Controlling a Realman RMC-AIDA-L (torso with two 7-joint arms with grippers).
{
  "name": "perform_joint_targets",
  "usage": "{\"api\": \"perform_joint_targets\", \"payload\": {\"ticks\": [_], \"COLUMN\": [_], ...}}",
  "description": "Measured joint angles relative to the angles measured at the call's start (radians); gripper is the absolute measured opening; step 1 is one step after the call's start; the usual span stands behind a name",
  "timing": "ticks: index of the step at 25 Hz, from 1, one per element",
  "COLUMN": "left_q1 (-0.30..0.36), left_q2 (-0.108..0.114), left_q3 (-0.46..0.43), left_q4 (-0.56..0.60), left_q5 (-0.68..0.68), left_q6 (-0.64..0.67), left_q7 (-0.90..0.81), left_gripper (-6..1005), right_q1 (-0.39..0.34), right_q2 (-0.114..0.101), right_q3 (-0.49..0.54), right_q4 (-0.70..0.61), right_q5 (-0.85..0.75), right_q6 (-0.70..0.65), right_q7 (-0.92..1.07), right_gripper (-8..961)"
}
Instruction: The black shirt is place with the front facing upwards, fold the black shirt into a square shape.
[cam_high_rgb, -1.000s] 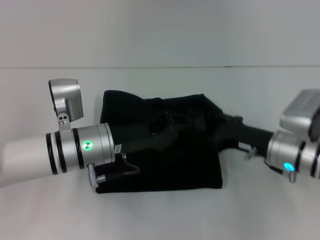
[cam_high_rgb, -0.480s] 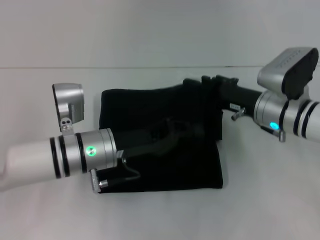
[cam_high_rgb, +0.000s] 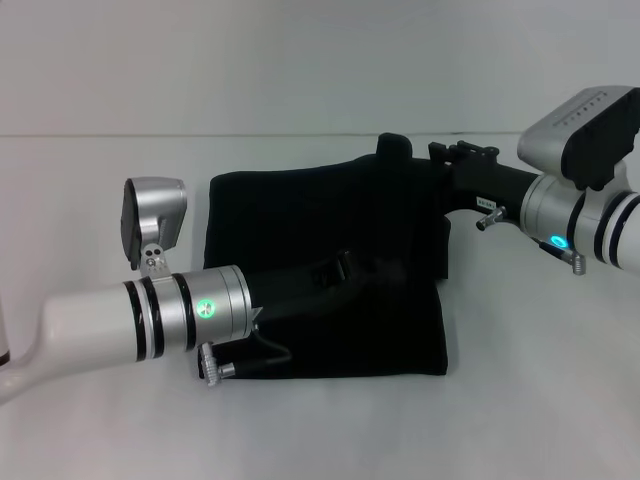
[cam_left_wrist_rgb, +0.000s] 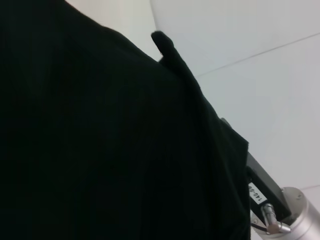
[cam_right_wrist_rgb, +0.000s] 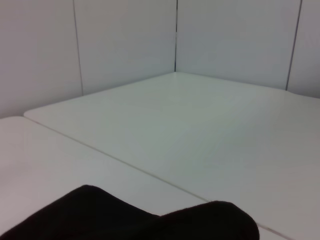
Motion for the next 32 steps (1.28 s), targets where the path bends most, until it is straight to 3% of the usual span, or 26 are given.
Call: {"api": "perform_joint_targets", "payload": {"ticks": [11, 23, 29, 32], "left_q1": [-0.008, -0.001, 0.028, 0.078], "left_q2": [-0.001, -0.001, 0.005, 0.009], "left_q3": [-0.007, -0.008, -0.009, -0.010], "left_q4": [-0.013, -0.025, 0.008, 0.076], "left_q5": [-0.014, -0.067, -0.089, -0.115], "left_q6": [-0.057, -0.029, 0.136, 0.227], "left_q7": [-0.009, 0.011, 0.084, 0.150], "left_gripper": [44, 193, 388, 527], "right_q1": [-0.020, -0.162, -0.274, -0.294], "right_q2": [0.000, -0.005, -0.011, -0.014], "right_q3": [-0.049, -0.012, 0.125, 0.154], "right_q4": [0.008, -0.064, -0.082, -0.082], "right_q5": [-0.004, 0.027, 0.170, 0.195], "right_q6": [0.011, -0.028, -0.180, -0.280], "right_q7": [-0.020, -0.007, -0.005, -0.004], "right_gripper": [763, 762, 762, 761]}}
